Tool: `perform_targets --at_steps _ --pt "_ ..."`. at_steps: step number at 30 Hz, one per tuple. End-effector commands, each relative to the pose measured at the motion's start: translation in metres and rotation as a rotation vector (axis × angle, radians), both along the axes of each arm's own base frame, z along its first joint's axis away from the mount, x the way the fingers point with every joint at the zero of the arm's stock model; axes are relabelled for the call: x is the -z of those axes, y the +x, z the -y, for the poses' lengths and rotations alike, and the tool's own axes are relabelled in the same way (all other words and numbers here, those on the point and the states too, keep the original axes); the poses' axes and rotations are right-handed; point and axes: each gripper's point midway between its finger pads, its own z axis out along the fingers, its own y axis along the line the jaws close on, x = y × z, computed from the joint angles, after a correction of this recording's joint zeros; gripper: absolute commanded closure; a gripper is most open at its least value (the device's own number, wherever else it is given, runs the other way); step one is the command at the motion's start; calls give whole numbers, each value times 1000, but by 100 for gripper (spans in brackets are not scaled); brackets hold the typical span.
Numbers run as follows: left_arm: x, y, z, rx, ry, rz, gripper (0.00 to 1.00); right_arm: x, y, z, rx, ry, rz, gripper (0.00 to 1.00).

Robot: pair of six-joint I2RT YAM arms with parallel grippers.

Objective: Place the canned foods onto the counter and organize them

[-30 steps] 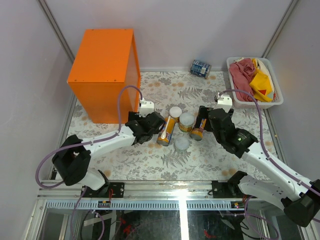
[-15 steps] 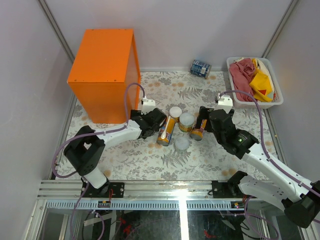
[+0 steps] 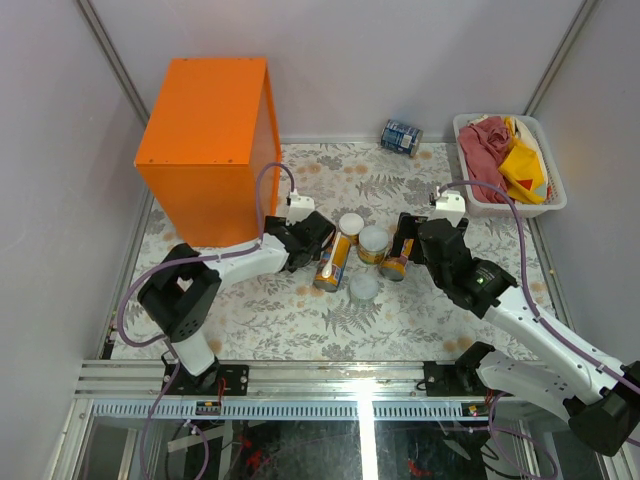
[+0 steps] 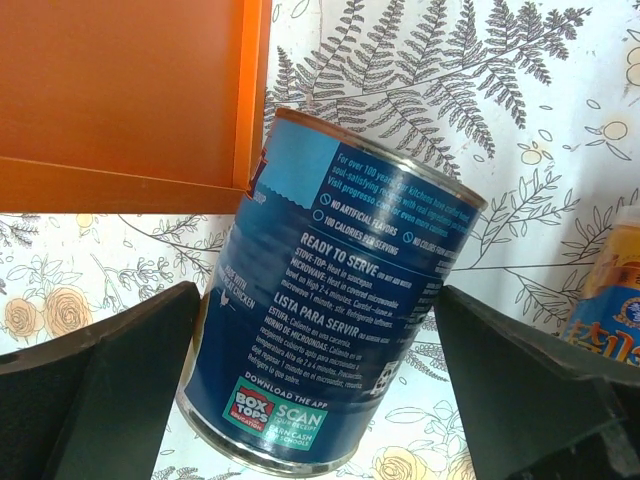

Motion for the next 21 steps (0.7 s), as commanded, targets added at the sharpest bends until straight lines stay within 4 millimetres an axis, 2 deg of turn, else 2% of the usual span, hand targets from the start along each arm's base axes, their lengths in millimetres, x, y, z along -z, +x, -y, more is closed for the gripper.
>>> perform_targets --at_steps 1,10,21 --pt "26 -9 13 2 -71 -93 0 -10 5 -4 -5 7 39 0" --pt "51 -36 22 13 -142 -208 0 -11 7 -3 -7 -9 44 0" --pt "62 -70 38 42 -169 -273 12 -11 7 -2 -13 -20 52 1"
